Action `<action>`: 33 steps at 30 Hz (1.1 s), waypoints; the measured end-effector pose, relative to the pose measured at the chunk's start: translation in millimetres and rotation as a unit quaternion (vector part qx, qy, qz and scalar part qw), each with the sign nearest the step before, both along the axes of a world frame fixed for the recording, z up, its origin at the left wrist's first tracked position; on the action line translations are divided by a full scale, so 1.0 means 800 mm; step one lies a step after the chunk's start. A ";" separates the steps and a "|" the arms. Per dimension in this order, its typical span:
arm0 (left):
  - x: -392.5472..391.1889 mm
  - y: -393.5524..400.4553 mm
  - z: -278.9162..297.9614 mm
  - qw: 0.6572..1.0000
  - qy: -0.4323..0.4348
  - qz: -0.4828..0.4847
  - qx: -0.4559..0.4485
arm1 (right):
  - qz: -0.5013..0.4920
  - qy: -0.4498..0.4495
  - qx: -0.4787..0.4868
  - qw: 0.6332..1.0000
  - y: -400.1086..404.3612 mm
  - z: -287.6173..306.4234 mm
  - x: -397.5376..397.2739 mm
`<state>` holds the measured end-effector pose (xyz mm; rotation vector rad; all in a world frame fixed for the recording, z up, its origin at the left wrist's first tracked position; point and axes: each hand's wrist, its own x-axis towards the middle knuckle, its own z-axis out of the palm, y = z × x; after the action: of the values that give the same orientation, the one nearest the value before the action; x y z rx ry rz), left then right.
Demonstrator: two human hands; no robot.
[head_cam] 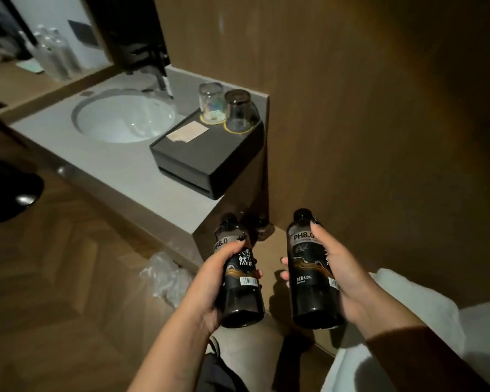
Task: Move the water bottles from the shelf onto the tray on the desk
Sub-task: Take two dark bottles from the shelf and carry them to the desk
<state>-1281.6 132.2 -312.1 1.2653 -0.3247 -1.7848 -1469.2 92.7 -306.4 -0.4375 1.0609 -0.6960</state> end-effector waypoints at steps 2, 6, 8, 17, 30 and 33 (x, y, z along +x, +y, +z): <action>0.016 0.015 -0.001 0.999 0.005 0.033 0.001 | 0.033 -0.005 0.006 0.999 0.000 0.001 0.020; 0.058 0.040 -0.010 0.993 0.019 0.115 0.010 | 0.095 0.009 0.014 0.995 -0.001 0.000 0.072; 0.082 0.051 -0.013 0.988 0.043 0.147 0.020 | 0.134 0.021 0.010 0.991 0.000 -0.001 0.101; 0.210 0.079 -0.017 0.977 0.028 0.209 0.017 | 0.212 0.079 -0.019 0.974 0.007 -0.010 0.254; 0.480 0.120 -0.039 0.972 0.009 0.231 0.049 | 0.287 0.119 -0.019 0.950 0.028 -0.038 0.525; 0.532 0.126 -0.038 0.969 -0.015 0.243 0.043 | 0.301 0.115 -0.019 0.946 0.035 -0.041 0.582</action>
<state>-856.3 232.8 -342.7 1.3001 0.0513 -1.3709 -1003.4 120.4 -339.0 -0.8475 1.0562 -0.1190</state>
